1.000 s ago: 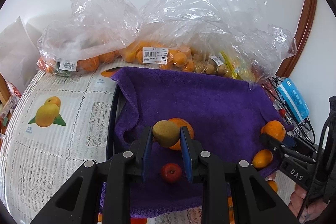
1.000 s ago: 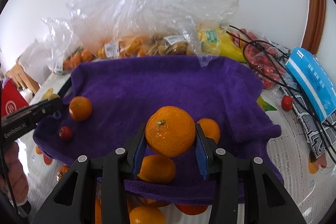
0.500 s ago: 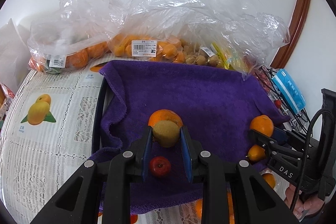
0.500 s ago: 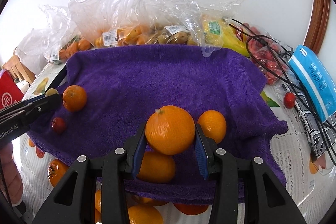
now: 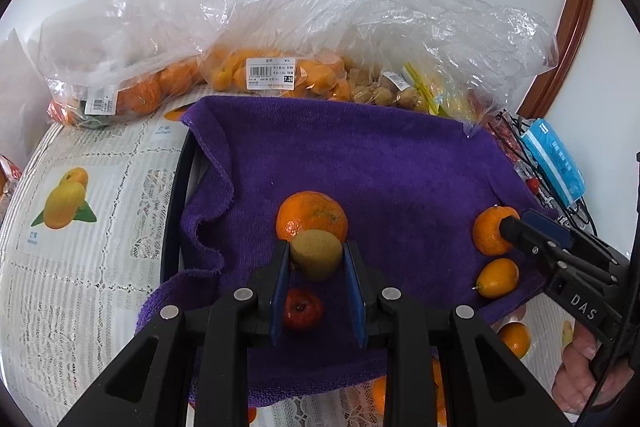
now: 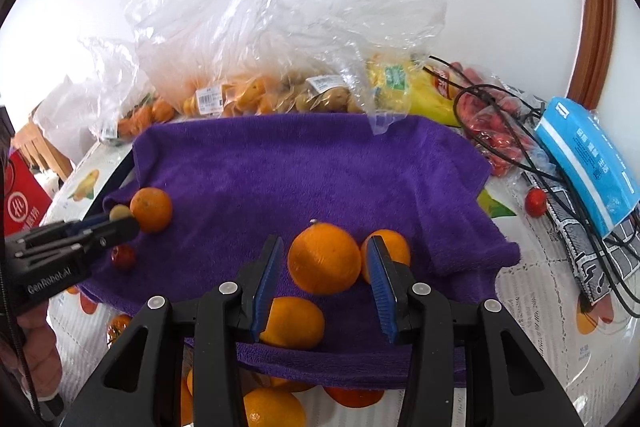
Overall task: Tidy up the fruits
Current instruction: 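Carry both held fruits over the purple towel and lower them, then open the right gripper to release the mandarin while the left gripper releases the yellow fruit, then grasp a round orange with the right gripper while the left gripper grasps a large leafy mandarin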
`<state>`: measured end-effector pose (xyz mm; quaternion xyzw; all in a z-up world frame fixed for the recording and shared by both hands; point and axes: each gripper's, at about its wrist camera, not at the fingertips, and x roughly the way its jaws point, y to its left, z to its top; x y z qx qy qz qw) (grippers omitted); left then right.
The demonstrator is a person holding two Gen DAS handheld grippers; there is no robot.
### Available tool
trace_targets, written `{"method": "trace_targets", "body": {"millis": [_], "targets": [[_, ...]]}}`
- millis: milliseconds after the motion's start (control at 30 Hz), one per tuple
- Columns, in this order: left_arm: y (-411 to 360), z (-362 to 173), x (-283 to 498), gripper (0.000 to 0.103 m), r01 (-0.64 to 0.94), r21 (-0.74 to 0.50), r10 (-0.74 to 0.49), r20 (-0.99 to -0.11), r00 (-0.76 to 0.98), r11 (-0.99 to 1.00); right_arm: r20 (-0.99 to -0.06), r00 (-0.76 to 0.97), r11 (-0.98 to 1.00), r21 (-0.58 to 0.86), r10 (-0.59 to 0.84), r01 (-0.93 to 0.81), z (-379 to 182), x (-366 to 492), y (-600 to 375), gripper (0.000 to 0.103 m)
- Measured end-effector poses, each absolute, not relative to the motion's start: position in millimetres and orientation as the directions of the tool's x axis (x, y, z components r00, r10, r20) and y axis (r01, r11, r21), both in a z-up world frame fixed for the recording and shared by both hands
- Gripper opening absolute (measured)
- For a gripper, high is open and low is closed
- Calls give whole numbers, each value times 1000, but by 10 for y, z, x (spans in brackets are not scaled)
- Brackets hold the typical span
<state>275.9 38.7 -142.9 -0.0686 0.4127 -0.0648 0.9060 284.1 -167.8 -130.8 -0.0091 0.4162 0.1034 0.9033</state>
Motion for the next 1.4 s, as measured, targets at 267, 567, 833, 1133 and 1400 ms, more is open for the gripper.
{"method": "trace_targets", "body": {"millis": [267,567,833,1133,1400], "targets": [[359,-1449,2750,25,64,-163,-166,-744,647,985,-752,632,979,88,185,-182,-1301,2849,-1706,43],[362,-1446,2763,28,69,-171,-175,-745,643,983,-751,634,980,89,183,-178,-1299,2843,-1713,43],[371,-1363,2711,39,75,-180,-183,-721,668,981,-747,640,981,85,180,-177,-1282,2839,-1722,43],[354,-1316,2676,39,68,-165,-167,-706,689,984,-733,657,982,81,174,-170,-1237,2819,-1739,44],[368,-1288,2667,39,58,-166,-158,-695,701,984,-722,672,984,78,167,-161,-1216,2810,-1757,45]]}}
